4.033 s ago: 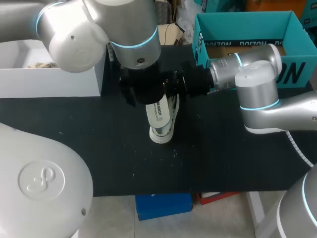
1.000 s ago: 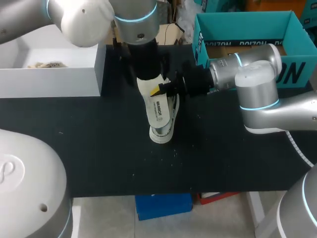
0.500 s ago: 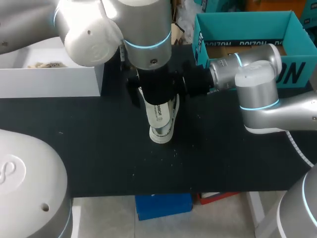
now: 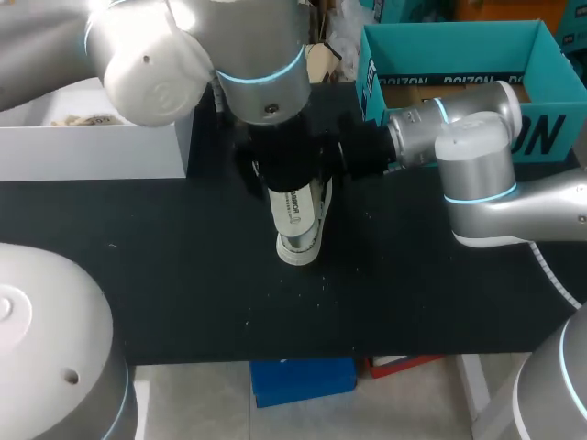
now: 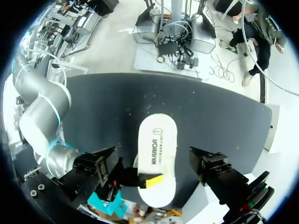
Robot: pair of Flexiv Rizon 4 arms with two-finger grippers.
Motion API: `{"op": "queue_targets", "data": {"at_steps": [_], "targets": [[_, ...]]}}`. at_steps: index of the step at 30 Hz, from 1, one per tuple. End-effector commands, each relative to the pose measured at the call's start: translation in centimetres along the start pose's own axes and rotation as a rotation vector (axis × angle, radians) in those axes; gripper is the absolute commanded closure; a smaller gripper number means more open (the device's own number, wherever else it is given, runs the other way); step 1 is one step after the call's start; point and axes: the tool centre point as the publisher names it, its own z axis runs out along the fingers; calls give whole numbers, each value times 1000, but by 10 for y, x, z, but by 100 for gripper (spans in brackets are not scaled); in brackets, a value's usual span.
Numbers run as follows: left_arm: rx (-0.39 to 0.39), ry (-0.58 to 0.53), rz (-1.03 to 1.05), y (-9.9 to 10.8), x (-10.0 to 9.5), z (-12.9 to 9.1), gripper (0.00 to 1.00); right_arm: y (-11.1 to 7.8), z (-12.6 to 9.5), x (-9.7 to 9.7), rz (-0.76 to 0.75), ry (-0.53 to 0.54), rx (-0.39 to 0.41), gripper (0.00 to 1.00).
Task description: Take the shoe out of the shoebox, open the shoe tongue, remove and reinsert the insole, then place the shoe into the shoebox
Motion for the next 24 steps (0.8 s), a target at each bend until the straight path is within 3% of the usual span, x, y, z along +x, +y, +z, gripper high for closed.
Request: {"op": "queue_targets", "data": {"at_steps": [1, 6, 8, 24], "targets": [[6, -284, 95, 2, 28, -3, 0, 0, 1, 0, 0, -1, -2, 100], [-14, -322, 167, -4, 27, -6, 0, 0, 1, 0, 0, -1, -2, 100], [-28, -273, 190, -7, 25, -7, 0, 0, 1, 0, 0, -1, -2, 100], [-28, -273, 190, -7, 25, -7, 0, 0, 1, 0, 0, -1, -2, 100]]}}
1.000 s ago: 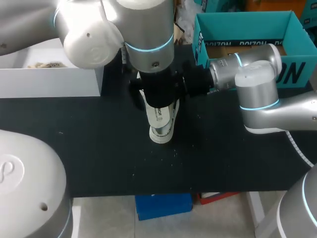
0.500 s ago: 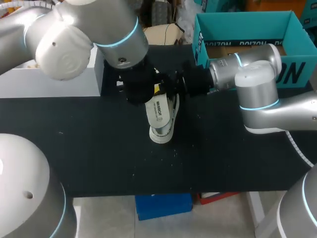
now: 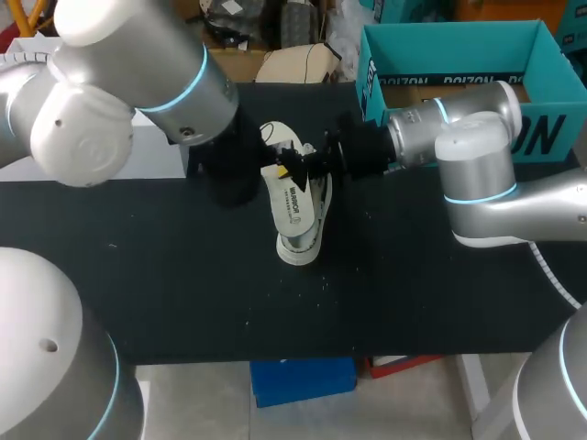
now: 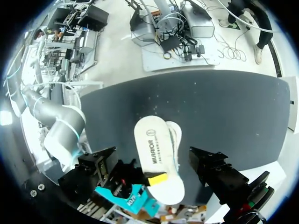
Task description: Take the shoe out of the shoebox, open the shoe tongue, remove and reinsert the insole, then place the shoe into the shoebox
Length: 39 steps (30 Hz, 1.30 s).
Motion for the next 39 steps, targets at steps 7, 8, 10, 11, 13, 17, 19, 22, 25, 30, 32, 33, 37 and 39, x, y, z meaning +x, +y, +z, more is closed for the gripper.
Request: {"op": "queue_targets", "data": {"at_steps": [7, 8, 10, 11, 13, 17, 19, 22, 25, 30, 32, 33, 37, 39], "targets": [[98, -444, -56, -4, 11, -1, 0, 0, 1, 0, 0, -1, -2, 100], [119, -550, -72, -4, 12, -5, 0, 0, 1, 0, 0, -1, -2, 100], [177, -669, -75, -4, 14, -10, 0, 0, 1, 0, 0, -1, -2, 100], [177, -669, -75, -4, 14, -10, 0, 0, 1, 0, 0, -1, -2, 100], [177, -669, -75, -4, 14, -10, 0, 0, 1, 0, 0, -1, -2, 100], [177, -669, -75, -4, 14, -10, 0, 0, 1, 0, 0, -1, -2, 100], [177, -669, -75, -4, 14, -10, 0, 0, 1, 0, 0, -1, -2, 100], [177, -669, -75, -4, 14, -10, 0, 0, 1, 0, 0, -1, -2, 100], [6, -747, -89, -6, 26, -10, 0, 0, 1, 0, 0, -1, -2, 100], [-119, -847, -102, -9, 44, 6, 0, 0, 1, 0, 0, -1, -2, 100], [-154, -851, -89, -10, 46, 9, 0, 0, 1, 0, 0, -1, -2, 100], [-154, -851, -89, -10, 46, 9, 0, 0, 1, 0, 0, -1, -2, 100], [-154, -851, -89, -10, 46, 9, 0, 0, 1, 0, 0, -1, -2, 100], [-154, -851, -89, -10, 46, 9, 0, 0, 1, 0, 0, -1, -2, 100]]}}
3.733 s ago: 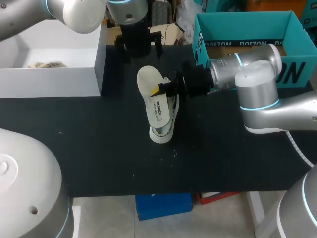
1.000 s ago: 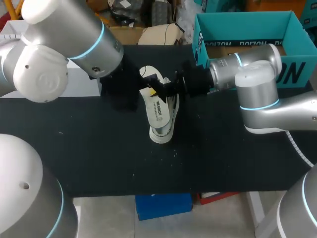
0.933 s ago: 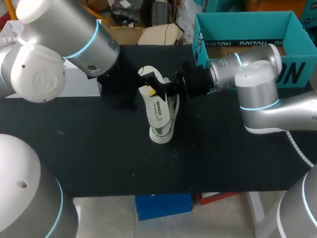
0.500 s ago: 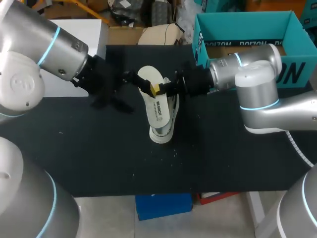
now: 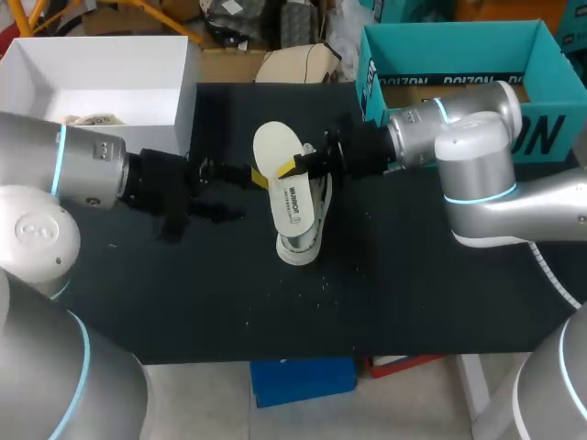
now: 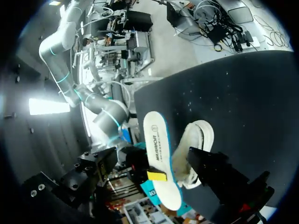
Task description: Take the shoe out of the shoebox, open the shoe tongue, remove and reinsert the insole, then place the shoe into the shoebox
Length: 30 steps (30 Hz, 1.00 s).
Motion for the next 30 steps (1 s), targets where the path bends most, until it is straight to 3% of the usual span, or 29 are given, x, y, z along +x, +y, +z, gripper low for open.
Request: {"op": "queue_targets", "data": {"at_steps": [1, 9, 16, 30], "targets": [[-84, -150, 4, -10, 5, -2, 0, 0, 1, 0, 0, -1, -2, 100], [-84, -150, 4, -10, 5, -2, 0, 0, 1, 0, 0, -1, -2, 100], [-88, -295, -1, -5, 17, 13, 0, 0, 1, 0, 0, -1, -2, 100], [-107, -490, -12, 32, 35, 37, 0, 0, 1, 0, 0, -1, -2, 100]]}}
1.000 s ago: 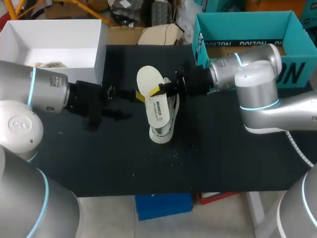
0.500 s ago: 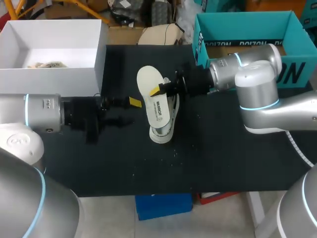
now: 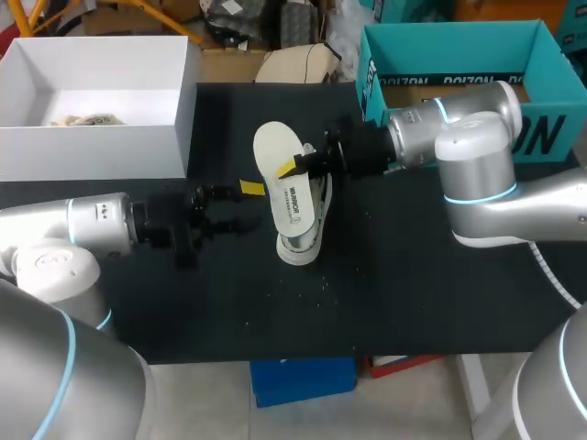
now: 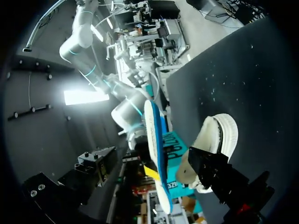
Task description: Take the shoe out of the shoebox, open the shoe tongue, remove and reinsert the insole, then place the shoe into the shoebox
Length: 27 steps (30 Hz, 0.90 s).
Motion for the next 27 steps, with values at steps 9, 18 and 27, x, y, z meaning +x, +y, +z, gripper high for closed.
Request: {"op": "queue_targets", "data": {"at_steps": [9, 18, 27], "targets": [[28, -156, 31, 27, 19, 34, 27, 0, 1, 0, 0, -1, -1, 100], [52, -175, 49, 31, 16, 52, 58, 0, 1, 0, 0, -1, -1, 100], [43, -171, 50, 34, 15, 61, 64, 0, 1, 0, 0, -1, -1, 100]]}}
